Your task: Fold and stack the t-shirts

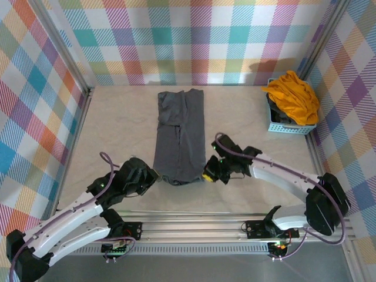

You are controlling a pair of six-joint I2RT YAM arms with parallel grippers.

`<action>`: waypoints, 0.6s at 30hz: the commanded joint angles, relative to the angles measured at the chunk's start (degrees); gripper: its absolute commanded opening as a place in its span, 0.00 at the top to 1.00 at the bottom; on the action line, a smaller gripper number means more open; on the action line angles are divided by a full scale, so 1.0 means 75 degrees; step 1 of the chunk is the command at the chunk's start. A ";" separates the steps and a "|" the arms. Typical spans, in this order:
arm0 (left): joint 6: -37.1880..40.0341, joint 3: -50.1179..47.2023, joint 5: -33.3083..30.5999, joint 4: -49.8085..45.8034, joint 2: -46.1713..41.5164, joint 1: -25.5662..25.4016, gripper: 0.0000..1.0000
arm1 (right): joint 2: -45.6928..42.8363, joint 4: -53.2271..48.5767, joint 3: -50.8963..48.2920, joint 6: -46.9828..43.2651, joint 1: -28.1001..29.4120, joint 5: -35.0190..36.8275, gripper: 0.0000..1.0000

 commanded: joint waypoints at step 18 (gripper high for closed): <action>0.2822 0.3988 0.2054 0.1491 0.5888 0.2657 1.00 | 0.4452 -0.0742 0.4662 -0.1740 -0.2054 -0.0860 1.00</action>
